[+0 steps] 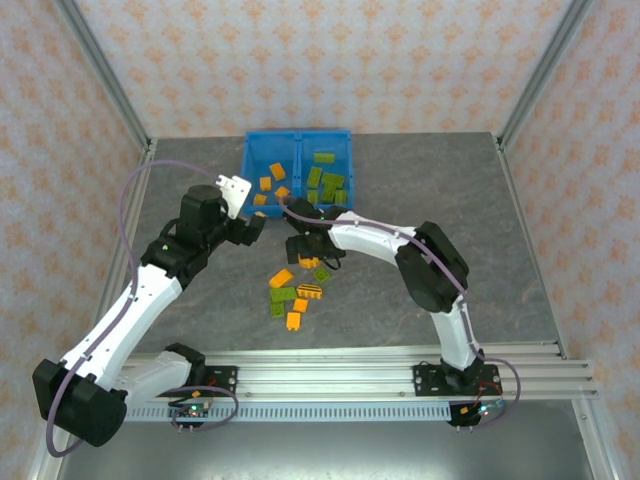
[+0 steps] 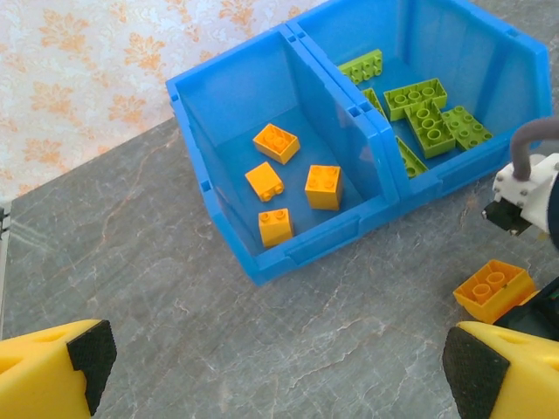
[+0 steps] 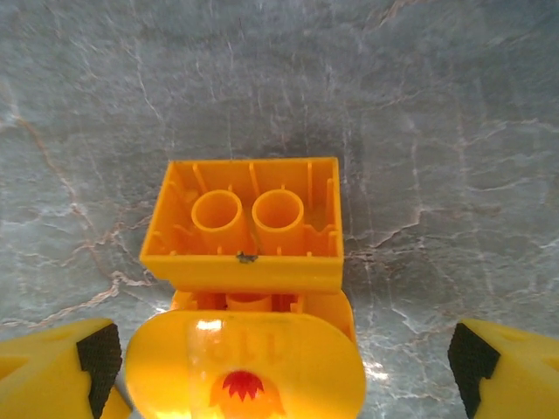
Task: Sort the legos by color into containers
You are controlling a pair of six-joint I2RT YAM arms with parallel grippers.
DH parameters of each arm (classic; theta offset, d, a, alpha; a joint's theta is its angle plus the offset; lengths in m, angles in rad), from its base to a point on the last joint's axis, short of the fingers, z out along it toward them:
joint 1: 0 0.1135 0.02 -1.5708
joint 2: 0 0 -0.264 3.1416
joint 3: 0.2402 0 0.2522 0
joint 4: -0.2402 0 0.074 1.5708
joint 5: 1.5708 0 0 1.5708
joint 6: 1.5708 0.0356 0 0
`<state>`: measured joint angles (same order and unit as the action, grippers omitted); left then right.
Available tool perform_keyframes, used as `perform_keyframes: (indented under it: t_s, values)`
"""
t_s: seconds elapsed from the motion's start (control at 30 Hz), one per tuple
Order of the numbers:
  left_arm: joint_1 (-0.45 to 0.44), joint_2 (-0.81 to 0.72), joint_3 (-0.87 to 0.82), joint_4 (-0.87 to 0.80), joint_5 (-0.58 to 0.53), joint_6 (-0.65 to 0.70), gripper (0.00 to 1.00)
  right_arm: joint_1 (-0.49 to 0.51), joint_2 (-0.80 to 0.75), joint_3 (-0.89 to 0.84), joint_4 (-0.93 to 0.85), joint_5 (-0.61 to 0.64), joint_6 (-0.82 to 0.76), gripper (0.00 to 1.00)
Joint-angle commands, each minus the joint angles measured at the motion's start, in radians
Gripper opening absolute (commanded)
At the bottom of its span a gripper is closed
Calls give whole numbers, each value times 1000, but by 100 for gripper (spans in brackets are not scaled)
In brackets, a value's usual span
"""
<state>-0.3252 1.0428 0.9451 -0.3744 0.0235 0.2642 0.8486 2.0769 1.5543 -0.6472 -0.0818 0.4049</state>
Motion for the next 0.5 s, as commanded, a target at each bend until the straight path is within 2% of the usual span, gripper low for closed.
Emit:
perform_keyframes:
  t_s: [0.0,0.13,0.33,0.47]
  values:
    - [1,-6,4,-24,26,27,100,21,28,38,6,23,-11,93]
    - [0,-10,2,-24,36,32,100,21,70,50,0,34,-12,79]
    - [1,-12,1,-27,37,33,100,21,45,34,20,57,-16,56]
    - [0,-14,1,-28,39,33,100,21,-33,1,22,80,-10,51]
